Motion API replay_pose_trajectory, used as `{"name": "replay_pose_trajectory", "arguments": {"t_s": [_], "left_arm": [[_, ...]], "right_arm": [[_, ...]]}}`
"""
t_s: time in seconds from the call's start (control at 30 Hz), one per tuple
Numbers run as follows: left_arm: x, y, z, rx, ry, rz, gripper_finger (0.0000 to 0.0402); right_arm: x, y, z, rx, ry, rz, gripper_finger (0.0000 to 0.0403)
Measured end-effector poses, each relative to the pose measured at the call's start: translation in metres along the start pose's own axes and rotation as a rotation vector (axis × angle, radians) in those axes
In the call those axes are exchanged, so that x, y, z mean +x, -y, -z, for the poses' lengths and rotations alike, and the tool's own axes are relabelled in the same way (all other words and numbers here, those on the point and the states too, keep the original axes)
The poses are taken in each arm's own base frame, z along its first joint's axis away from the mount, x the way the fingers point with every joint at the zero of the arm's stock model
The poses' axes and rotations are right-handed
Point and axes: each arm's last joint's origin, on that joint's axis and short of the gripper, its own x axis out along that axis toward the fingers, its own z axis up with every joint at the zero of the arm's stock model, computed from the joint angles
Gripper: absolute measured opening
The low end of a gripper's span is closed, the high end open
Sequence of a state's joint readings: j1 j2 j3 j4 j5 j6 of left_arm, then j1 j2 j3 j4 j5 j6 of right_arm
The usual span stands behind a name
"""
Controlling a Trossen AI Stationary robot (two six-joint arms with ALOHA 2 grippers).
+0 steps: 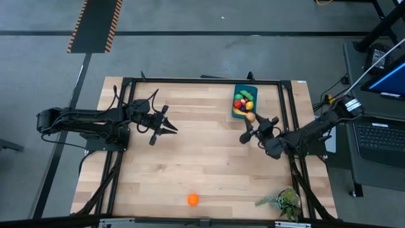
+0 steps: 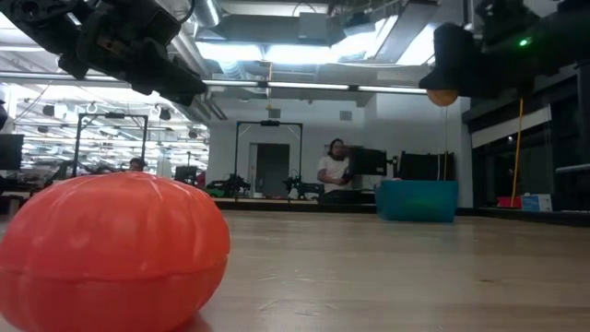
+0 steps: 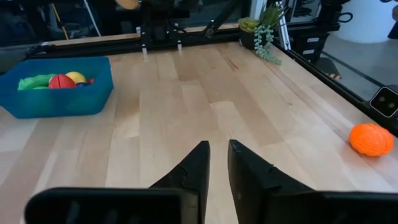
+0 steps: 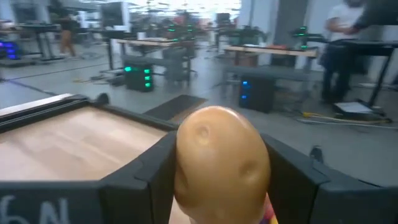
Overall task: Pick and placing Produce into tupperware
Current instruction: Put the brown potato into the blue bin
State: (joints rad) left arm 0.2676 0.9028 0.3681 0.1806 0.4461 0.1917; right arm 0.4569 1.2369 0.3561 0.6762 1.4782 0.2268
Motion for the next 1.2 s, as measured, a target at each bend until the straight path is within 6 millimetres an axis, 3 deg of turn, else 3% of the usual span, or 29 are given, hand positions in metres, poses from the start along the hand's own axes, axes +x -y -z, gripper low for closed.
{"name": "replay_pose_trajectory", "arguments": {"t_s": [0.13,0.4,0.63,0.9,1.2], "left_arm": [[0.000,0.000,0.000,-0.001,0.000,0.000,0.0059],[0.000,0.000,0.001,-0.002,-0.006,0.001,0.0072],[0.000,0.000,0.001,-0.004,-0.012,0.002,0.0081],[0.000,-0.001,0.002,-0.001,-0.020,-0.041,0.0090],[0.000,-0.001,0.002,-0.005,-0.022,-0.043,0.0100]], "right_arm": [[0.012,0.003,0.000,0.001,0.001,0.059,0.0198],[0.049,0.011,0.002,-0.014,-0.068,-0.027,0.0198],[0.080,0.033,0.006,-0.008,-0.198,-0.082,0.0198],[0.086,0.061,-0.011,-0.005,-0.325,-0.146,0.0198],[0.107,0.082,-0.039,-0.122,-0.644,-0.134,0.0198]]}}
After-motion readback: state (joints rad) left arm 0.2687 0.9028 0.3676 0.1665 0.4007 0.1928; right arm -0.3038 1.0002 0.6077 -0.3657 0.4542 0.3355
